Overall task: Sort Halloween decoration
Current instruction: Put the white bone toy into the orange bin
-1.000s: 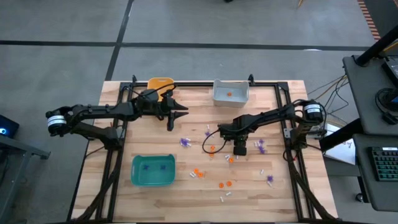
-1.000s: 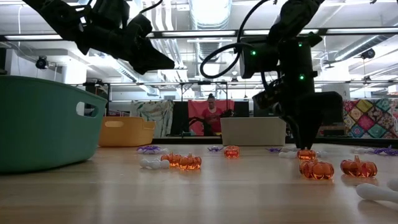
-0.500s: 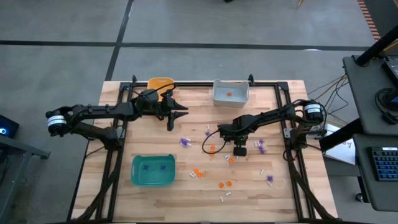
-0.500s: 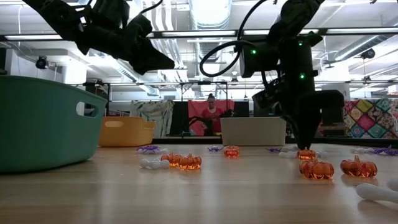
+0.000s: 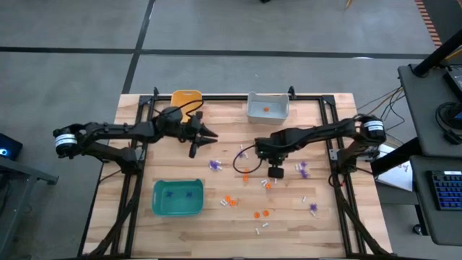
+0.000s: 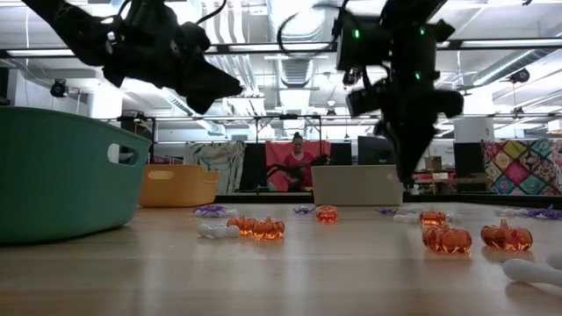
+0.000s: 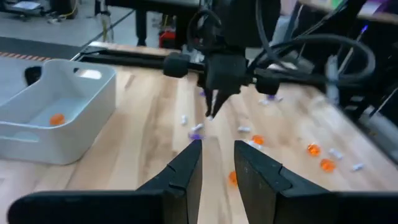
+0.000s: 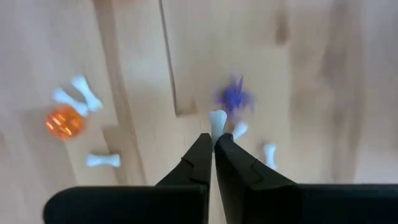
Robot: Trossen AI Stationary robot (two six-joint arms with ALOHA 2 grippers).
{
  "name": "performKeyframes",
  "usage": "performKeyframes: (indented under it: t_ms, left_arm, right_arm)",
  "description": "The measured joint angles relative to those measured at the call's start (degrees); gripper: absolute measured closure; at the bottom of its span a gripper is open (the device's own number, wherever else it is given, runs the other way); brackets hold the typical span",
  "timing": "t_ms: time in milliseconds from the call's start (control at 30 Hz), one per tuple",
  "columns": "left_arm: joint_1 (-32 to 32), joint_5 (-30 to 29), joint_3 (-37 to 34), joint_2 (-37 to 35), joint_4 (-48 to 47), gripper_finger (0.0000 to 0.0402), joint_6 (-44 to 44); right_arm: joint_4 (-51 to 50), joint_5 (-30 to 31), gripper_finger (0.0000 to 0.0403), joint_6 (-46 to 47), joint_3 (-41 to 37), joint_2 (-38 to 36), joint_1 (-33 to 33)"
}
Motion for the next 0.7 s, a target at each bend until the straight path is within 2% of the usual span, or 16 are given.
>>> performKeyframes:
  t_ms: [233,400,700]
  left_arm:
    - [-0.05,4.38,-5.28,-0.25,10.94,0.0325,-6.04]
    - [-0.30,4.76,-8.25,-2.15,16.92,0.0325,-8.75]
    - [-0.50,5.49,-11.79,-10.37,17.09,0.0326,-9.00]
  right_arm:
    - [8.50,0.26,0.0394,-4.24,2.82,-1.37,-0.94]
    - [16.35,-0.06,0.0394,-10.47,5.58,-0.13,-3.07]
    - [29.51,-0.18,0.0394,-19.40,10.90,3.00,-9.35]
